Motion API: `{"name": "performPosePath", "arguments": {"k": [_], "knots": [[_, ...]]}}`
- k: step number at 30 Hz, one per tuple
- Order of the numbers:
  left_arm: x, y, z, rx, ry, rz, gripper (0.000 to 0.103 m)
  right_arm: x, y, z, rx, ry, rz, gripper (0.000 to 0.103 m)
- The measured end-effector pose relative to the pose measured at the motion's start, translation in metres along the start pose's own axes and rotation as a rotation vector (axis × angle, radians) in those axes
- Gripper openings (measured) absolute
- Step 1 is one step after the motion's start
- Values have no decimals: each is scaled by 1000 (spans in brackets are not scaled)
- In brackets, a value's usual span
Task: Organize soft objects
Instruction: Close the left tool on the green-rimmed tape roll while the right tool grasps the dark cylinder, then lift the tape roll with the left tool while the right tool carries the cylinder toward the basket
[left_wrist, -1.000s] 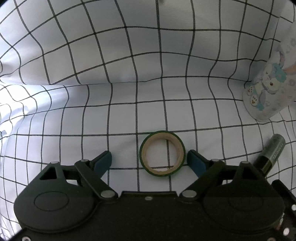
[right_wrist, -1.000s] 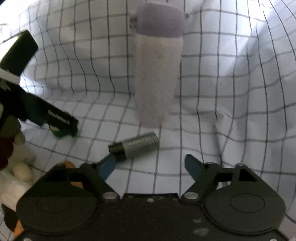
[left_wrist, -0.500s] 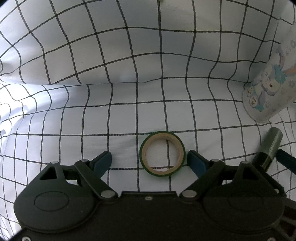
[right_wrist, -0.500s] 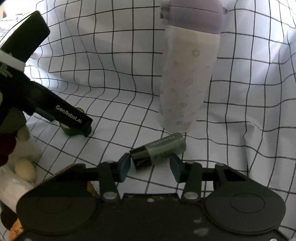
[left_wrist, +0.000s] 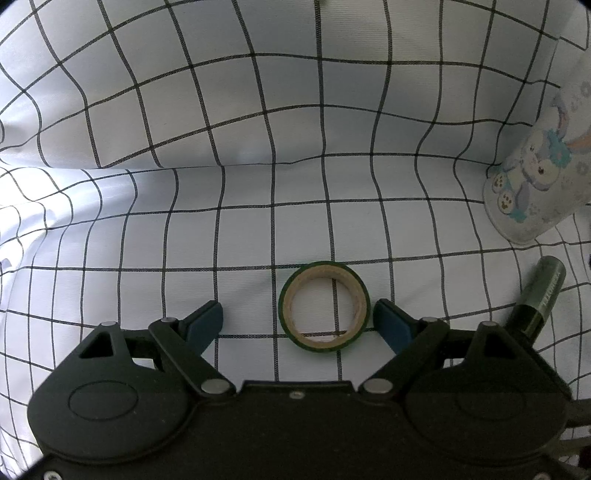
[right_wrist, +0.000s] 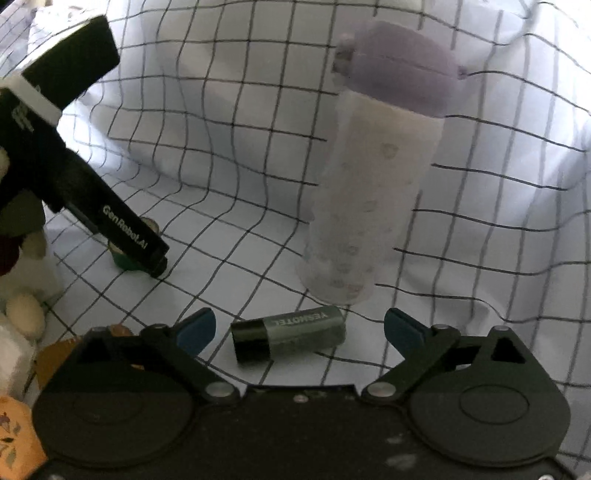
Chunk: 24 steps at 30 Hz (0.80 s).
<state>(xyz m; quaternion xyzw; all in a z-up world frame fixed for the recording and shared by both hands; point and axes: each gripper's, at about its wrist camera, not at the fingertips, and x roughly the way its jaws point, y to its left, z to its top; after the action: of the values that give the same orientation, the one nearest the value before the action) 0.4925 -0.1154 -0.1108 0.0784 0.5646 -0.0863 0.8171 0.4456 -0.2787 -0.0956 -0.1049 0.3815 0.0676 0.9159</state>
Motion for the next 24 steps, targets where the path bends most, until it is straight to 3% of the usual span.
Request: {"name": "performPosePath", "arguments": {"k": [3,4,9,12,15,18,24], "knots": [[0,0,0,-1,0,0,87,8,0,-2,-12,27,7,87],[0,0,0,-2,0,0,87,10,-1,-2,-6,41,17,70],[-1,1,0,-4,1,-7,86,8,-6,-6,60,37,31,72],[-2,3,2,-6,0,-27,80,1,-6,-6,81,26,17,72],[-6,2,4,5,-11,-34,67,-7,-5,-4,99,10,9,72],[-11,-3,5,25,-24,-50,48,-18,-5,-4,116,-10,3,72],[-20,-9,4,25,-59,-46,47,-47,-6,-5,167,-47,-15,72]]}}
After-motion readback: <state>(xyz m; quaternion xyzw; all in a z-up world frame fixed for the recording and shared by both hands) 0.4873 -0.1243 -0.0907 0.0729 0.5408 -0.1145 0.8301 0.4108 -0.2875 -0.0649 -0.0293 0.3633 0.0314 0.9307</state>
